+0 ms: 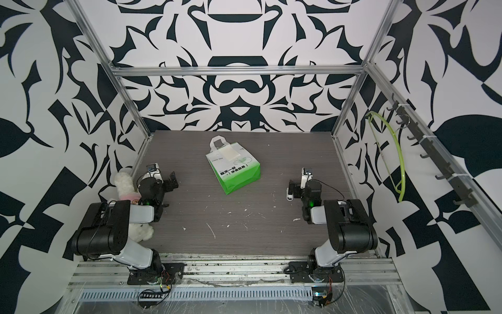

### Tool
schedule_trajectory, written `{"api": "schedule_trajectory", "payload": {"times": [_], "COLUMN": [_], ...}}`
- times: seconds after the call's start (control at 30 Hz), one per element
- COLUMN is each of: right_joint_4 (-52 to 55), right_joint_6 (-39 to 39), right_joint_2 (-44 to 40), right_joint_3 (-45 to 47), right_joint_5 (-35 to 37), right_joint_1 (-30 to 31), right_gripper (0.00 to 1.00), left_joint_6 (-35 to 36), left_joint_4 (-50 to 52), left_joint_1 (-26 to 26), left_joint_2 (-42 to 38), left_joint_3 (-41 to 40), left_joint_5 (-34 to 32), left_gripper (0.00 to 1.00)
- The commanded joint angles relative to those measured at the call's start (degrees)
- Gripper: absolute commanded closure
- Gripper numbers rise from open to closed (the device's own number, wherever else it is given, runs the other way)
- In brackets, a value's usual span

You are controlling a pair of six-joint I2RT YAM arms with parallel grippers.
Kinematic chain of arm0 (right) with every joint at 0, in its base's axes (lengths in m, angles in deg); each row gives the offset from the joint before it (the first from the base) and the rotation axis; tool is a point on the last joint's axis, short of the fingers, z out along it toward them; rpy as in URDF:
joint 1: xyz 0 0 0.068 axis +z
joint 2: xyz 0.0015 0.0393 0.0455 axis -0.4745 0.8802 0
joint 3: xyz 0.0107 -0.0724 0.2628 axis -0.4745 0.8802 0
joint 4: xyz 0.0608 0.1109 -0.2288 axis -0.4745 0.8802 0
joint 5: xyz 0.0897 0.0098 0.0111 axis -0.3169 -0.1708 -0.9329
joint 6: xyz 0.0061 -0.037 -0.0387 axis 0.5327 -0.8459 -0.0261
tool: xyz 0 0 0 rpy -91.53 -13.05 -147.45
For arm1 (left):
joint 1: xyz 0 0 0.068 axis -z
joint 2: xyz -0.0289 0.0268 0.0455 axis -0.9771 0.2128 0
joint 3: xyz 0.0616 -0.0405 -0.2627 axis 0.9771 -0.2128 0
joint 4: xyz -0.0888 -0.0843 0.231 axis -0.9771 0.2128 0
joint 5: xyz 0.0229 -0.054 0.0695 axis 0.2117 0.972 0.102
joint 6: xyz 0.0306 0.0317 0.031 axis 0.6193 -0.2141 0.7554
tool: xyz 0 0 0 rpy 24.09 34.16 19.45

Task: Staple the receipts to the bags
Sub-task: Reset both arms

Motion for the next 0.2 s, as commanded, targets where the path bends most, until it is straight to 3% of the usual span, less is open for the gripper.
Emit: {"api": "schedule_trajectory", "payload": {"times": [0.0, 0.17], "right_joint_4": [-0.75, -1.18], "right_joint_6": [-0.67, -0.79], "right_joint_2": [-0.41, -0.54], "right_joint_3": [-1.65, -1.29], "right_joint_5": [-0.28, -0.21], "right_joint_1": [0.24, 0.45], "right_gripper": [0.00, 0.00], "left_joint_6": [-0.70, -0.70], "left_joint_4": [1.73, 2.13], "left_joint_1": [-0.16, -0.16], "left_joint_2": [-0.15, -0.33], "left_joint_3": [-0.03, 0.00], "left_joint_5": [0.90, 0.90], "left_gripper": [0.01, 0.01]}}
